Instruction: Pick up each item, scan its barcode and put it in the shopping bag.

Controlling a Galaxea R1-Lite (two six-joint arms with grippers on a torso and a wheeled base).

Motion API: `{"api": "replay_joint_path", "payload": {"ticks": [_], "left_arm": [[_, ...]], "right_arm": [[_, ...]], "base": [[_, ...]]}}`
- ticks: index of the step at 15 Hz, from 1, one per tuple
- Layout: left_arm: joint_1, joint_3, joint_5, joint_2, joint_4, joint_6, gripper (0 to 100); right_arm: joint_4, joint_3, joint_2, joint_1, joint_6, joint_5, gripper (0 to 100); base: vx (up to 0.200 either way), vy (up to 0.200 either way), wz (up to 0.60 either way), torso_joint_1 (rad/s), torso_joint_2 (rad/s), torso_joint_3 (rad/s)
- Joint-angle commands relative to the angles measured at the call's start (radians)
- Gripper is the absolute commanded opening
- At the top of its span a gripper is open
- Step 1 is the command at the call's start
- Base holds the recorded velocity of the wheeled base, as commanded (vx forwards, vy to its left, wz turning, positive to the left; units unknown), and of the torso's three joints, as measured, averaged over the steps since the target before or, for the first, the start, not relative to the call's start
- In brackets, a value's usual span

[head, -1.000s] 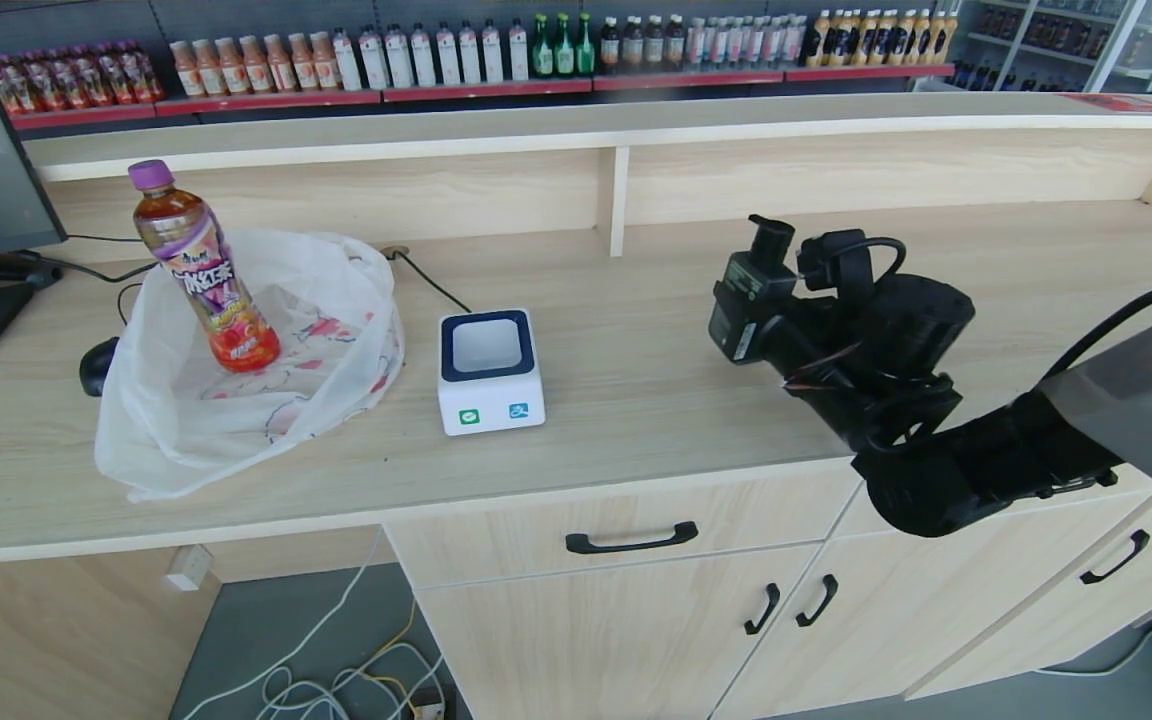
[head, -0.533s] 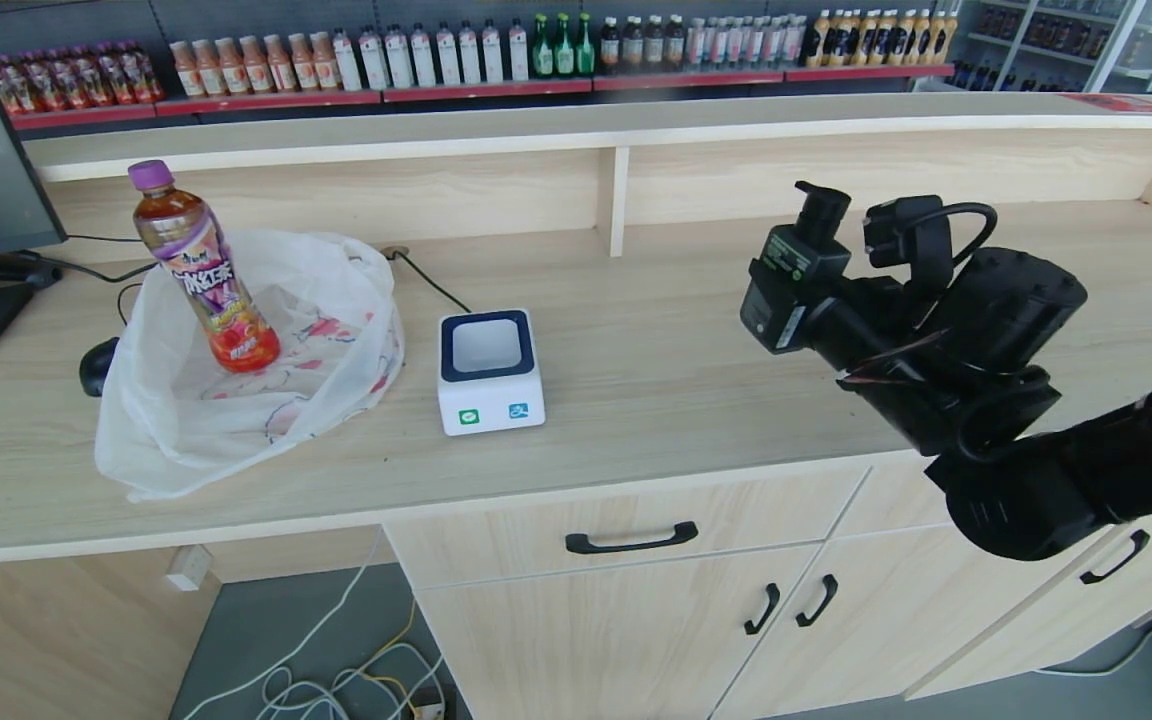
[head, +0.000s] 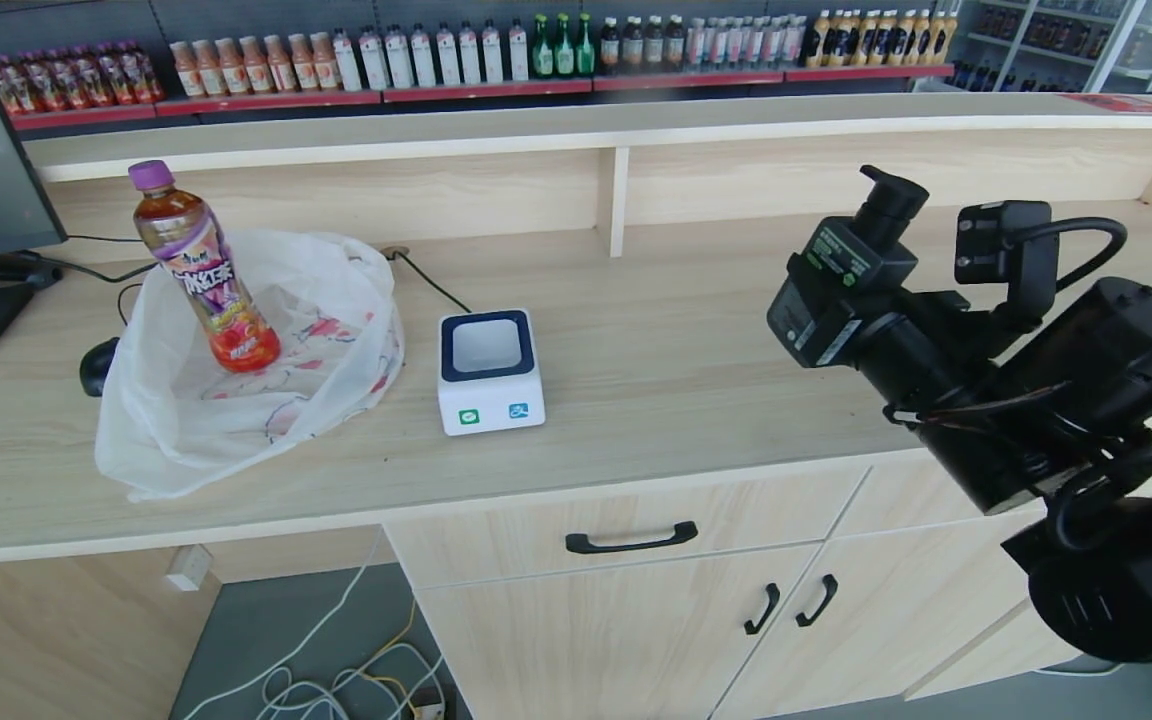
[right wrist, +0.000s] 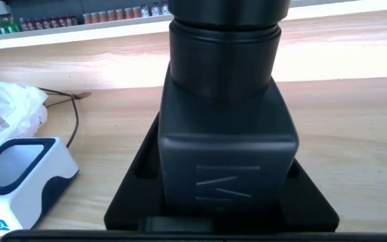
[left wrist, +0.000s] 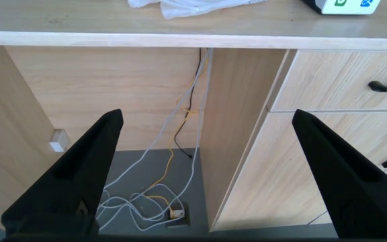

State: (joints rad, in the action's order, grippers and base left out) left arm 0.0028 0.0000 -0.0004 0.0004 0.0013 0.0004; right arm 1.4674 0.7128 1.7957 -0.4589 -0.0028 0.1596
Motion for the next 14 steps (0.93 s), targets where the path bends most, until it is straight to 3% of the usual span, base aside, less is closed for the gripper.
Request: {"api": "replay_joint_path", "payload": {"ticks": [1, 5, 14], "left_arm": [[0.0, 0.0, 0.0, 0.0, 0.0, 0.0, 100], [0.0, 0.0, 0.0, 0.0, 0.0, 0.001, 100], [0.0, 0.0, -0.001, 0.0, 0.0, 0.001, 100]], "right_arm": [[0.017, -0.047, -0.022, -0.038, 0.003, 0.021, 0], [0.021, -0.116, -0.073, -0.165, -0.005, 0.09, 0], [0.093, -0.467, -0.279, -0.253, -0.051, 0.087, 0]], "base": [[0.0, 0.0, 0.0, 0.0, 0.0, 0.0], [0.0, 0.0, 0.0, 0.0, 0.0, 0.0], [0.0, 0.0, 0.0, 0.0, 0.0, 0.0]]}}
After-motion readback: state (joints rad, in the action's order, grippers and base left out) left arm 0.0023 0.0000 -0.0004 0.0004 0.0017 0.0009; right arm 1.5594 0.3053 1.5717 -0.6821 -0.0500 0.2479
